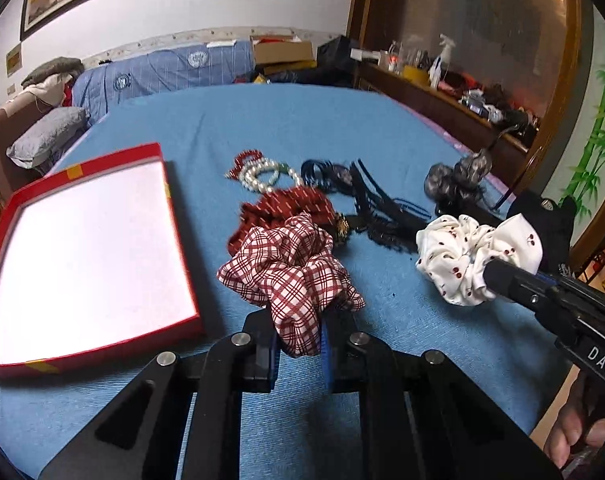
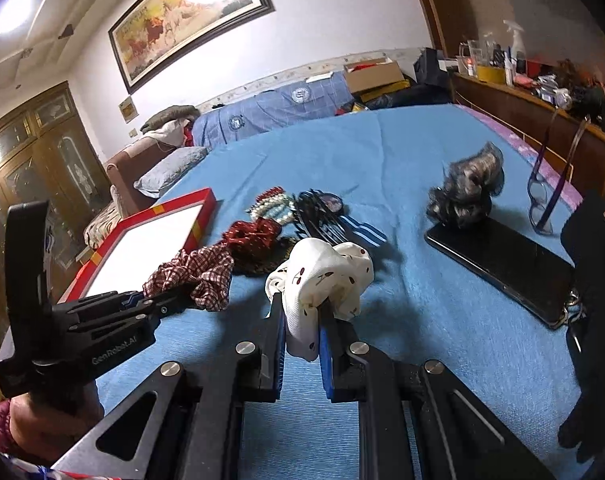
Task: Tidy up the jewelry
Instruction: 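Carry both scrunchies into the red box and open both grippers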
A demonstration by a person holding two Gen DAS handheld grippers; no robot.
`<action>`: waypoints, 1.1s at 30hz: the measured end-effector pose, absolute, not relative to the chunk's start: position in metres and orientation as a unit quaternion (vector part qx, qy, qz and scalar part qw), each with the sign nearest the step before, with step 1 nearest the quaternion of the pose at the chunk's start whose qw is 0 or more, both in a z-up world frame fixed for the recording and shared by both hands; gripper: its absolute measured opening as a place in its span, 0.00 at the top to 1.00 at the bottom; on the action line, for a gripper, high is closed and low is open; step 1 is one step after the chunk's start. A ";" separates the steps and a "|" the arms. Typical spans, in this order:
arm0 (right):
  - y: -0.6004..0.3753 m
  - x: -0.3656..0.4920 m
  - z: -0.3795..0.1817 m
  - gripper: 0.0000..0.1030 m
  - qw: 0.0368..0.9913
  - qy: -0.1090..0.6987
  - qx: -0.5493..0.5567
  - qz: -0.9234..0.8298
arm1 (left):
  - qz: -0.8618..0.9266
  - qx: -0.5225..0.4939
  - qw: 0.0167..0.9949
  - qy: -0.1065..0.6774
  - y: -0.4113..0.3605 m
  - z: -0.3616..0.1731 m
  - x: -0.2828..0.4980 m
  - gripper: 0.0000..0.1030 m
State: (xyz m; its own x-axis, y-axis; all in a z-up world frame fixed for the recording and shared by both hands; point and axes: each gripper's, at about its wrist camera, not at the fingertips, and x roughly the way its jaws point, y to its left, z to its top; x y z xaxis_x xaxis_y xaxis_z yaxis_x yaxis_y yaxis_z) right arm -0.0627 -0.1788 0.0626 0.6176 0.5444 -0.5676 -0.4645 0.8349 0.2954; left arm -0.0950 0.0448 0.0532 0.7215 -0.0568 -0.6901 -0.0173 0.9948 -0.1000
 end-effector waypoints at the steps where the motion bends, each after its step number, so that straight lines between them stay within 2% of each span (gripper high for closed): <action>1: -0.177 -0.064 0.064 0.85 0.897 0.333 0.058 0.283 | -0.008 -0.047 0.928 0.369 0.046 0.055 -0.096 0.85; 33: -0.076 -0.069 0.106 0.85 0.873 0.314 -0.002 0.372 | 0.097 -0.072 0.937 0.328 0.129 0.073 -0.125 0.85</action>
State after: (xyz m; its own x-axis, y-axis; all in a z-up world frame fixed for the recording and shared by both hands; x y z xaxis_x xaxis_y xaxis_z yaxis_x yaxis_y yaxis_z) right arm -0.0689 -0.0757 0.1062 0.5252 0.6492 -0.5501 -0.6519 0.7225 0.2302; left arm -0.1255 0.1294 0.0726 0.7654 0.1346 -0.6294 -0.2291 0.9708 -0.0709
